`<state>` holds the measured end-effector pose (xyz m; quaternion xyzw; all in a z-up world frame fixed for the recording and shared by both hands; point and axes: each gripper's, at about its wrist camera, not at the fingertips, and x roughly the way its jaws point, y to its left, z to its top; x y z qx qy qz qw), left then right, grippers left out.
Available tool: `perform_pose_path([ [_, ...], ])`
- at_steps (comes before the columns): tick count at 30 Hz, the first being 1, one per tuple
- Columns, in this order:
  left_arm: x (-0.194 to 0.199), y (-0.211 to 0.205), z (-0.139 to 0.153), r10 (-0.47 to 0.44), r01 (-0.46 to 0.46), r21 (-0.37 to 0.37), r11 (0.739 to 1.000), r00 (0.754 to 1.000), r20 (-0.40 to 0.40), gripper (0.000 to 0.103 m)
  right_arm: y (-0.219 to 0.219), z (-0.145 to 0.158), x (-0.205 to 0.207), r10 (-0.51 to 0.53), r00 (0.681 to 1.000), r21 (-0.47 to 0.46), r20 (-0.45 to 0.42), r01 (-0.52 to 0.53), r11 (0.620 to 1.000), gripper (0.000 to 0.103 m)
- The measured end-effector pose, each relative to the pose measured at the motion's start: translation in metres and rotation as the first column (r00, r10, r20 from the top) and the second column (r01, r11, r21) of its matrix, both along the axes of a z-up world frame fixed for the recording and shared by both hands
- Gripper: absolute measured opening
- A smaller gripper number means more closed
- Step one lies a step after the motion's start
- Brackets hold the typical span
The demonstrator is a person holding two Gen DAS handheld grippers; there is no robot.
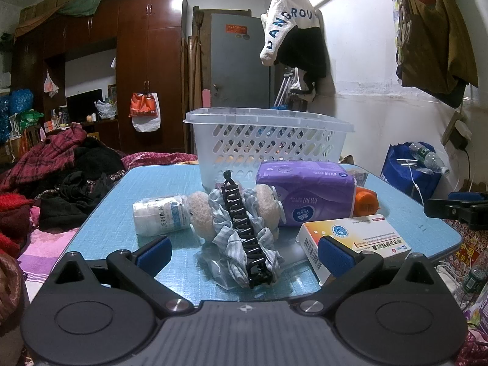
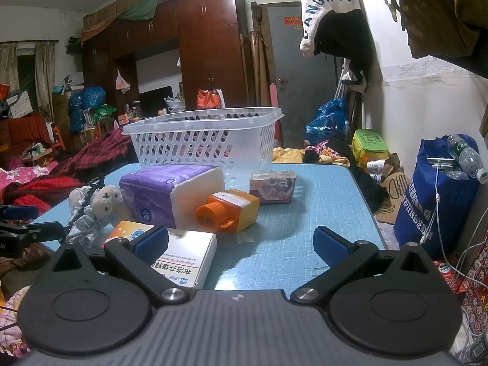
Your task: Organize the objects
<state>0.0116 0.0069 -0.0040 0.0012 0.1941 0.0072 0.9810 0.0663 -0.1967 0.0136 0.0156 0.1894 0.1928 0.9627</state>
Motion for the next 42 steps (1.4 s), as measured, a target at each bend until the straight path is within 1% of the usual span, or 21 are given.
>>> perform_pose_path([
  [13, 0.001, 0.0, -0.003, -0.001, 0.001, -0.003, 1.0, 1.0, -0.001, 0.103, 0.0, 0.0, 0.0, -0.001, 1.0, -0.001, 0.001, 0.001, 1.0, 0.103],
  [16, 0.0, 0.001, -0.002, -0.001, 0.002, -0.009, 1.0, 1.0, 0.027, 0.103, -0.001, 0.0, 0.0, 0.001, 1.0, 0.0, 0.009, -0.001, 1.0, 0.103],
  [18, -0.003, 0.004, -0.001, -0.007, 0.008, -0.029, 1.0, 0.999, 0.054, 0.103, -0.001, 0.001, -0.001, 0.005, 1.0, 0.006, 0.025, -0.005, 1.0, 0.103],
  [20, -0.004, 0.011, 0.001, -0.03, 0.036, -0.072, 0.997, 0.996, 0.088, 0.103, 0.001, 0.003, -0.002, 0.016, 0.999, 0.02, 0.051, -0.017, 1.0, 0.103],
  [22, -0.002, 0.017, 0.003, -0.031, 0.041, -0.094, 0.995, 0.994, 0.102, 0.103, 0.005, 0.004, -0.004, 0.031, 0.996, 0.023, 0.084, -0.033, 0.999, 0.103],
  [23, 0.0, 0.019, 0.004, -0.031, 0.041, -0.086, 0.995, 0.993, 0.112, 0.103, 0.007, 0.003, -0.004, 0.033, 0.994, 0.025, 0.101, -0.036, 0.999, 0.103],
  [26, 0.007, 0.02, 0.003, -0.013, 0.016, -0.019, 1.0, 0.99, 0.141, 0.103, 0.011, 0.0, -0.003, 0.027, 0.99, 0.043, 0.135, -0.033, 0.999, 0.103],
  [28, 0.014, 0.021, 0.002, -0.03, 0.03, 0.005, 1.0, 0.993, 0.112, 0.103, 0.014, 0.0, 0.002, 0.038, 0.991, 0.054, 0.131, -0.045, 0.997, 0.103],
  [32, 0.018, 0.03, -0.006, -0.02, 0.021, -0.022, 1.0, 0.998, 0.062, 0.103, 0.023, -0.003, 0.001, 0.097, 0.988, 0.073, 0.124, -0.107, 0.992, 0.103],
  [35, 0.015, 0.037, -0.009, -0.042, 0.046, -0.048, 0.998, 0.997, 0.071, 0.103, 0.036, -0.008, -0.004, 0.142, 0.979, 0.039, 0.143, -0.149, 0.988, 0.103],
  [38, 0.013, 0.04, -0.009, -0.04, 0.045, -0.062, 0.997, 0.996, 0.081, 0.102, 0.046, -0.011, -0.005, 0.134, 0.978, -0.008, 0.158, -0.135, 0.991, 0.103],
  [39, 0.012, 0.039, -0.009, -0.046, 0.052, -0.064, 0.997, 0.995, 0.084, 0.101, 0.046, -0.013, -0.002, 0.132, 0.981, -0.01, 0.145, -0.132, 0.991, 0.103],
  [42, 0.013, 0.034, -0.01, -0.069, 0.074, -0.056, 0.996, 0.994, 0.085, 0.098, 0.037, -0.014, 0.006, 0.13, 0.985, 0.035, 0.109, -0.135, 0.99, 0.1],
])
